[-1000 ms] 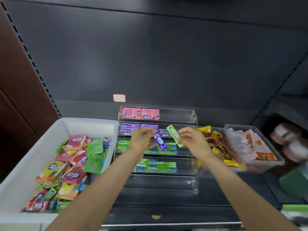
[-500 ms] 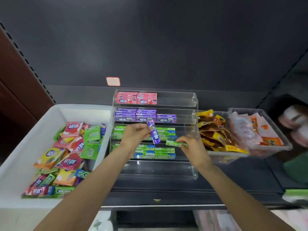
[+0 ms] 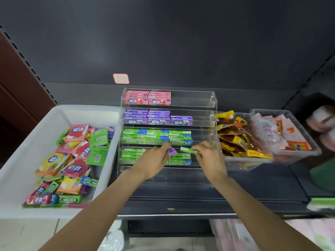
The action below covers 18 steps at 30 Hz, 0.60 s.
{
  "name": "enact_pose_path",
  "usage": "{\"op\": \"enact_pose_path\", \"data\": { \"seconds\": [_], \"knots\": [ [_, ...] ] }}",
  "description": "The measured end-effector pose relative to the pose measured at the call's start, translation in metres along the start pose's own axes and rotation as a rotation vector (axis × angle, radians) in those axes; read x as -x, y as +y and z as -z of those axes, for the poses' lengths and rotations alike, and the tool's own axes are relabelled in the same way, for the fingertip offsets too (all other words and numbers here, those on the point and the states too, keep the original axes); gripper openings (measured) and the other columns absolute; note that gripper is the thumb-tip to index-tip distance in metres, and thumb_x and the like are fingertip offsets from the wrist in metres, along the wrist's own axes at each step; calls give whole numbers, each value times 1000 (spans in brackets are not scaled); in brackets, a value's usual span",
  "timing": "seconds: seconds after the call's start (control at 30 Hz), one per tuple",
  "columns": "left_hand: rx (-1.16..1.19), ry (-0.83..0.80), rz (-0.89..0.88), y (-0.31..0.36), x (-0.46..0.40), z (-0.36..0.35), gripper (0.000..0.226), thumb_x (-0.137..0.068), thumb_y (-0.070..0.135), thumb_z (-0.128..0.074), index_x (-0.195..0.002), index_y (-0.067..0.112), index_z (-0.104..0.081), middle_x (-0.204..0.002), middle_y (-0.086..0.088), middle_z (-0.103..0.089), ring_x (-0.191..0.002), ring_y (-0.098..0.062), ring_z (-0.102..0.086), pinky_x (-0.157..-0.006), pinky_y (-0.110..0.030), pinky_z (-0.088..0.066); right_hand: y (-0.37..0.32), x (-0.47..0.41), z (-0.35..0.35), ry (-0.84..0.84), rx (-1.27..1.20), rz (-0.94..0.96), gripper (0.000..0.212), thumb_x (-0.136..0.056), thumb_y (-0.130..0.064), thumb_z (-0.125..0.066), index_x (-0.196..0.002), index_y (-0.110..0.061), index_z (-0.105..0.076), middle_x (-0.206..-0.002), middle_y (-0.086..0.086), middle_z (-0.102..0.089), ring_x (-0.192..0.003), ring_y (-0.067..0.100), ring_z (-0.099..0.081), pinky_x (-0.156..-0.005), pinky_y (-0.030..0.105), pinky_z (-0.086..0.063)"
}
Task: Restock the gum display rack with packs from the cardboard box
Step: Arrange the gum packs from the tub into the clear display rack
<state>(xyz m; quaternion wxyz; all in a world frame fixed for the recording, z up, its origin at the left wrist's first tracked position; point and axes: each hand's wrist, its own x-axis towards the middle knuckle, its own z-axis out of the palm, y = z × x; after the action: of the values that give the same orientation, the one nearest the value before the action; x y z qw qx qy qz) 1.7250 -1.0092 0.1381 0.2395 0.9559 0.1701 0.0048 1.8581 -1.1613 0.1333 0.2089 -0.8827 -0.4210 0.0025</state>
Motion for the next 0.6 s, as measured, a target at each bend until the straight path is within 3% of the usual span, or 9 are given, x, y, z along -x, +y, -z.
{"op": "enact_pose_path", "data": {
  "seconds": [0.1,0.2,0.4,0.6],
  "knots": [
    [-168,-56,-16,3,3,-1,26,-102,31,-29,-120,16,-38,-95,-15,-57,-85,-31,-53,-73,-35,-37,-1,-2,-1,-14,21,-3,30,-90,-3,-54,-115,-16,-67,-113,3,-61,-106,19,-58,-81,33,-51],
    [-231,-67,-38,6,4,4,25,-102,30,-28,-119,15,-39,-95,-13,-57,-81,-26,-45,-73,-33,-32,-1,-3,-4,-16,19,11,32,-89,-1,-54,-116,-15,-66,-113,4,-60,-106,21,-58,-85,36,-53],
    [-118,-123,-8,-1,3,1,22,-101,32,-30,-116,18,-39,-91,-13,-57,-83,-29,-51,-70,-36,-38,-2,-2,-17,-31,44,82,36,-75,9,-68,-107,-9,-71,-102,8,-64,-100,24,-61,-74,35,-57],
    [-15,-115,-3,-3,2,-1,19,-101,30,-34,-113,19,-41,-90,-12,-59,-83,-27,-51,-72,-37,-41,-1,2,-18,-15,-51,-51,32,-91,-6,-54,-122,-9,-61,-117,7,-54,-110,19,-53,-91,32,-50]
  ]
}}
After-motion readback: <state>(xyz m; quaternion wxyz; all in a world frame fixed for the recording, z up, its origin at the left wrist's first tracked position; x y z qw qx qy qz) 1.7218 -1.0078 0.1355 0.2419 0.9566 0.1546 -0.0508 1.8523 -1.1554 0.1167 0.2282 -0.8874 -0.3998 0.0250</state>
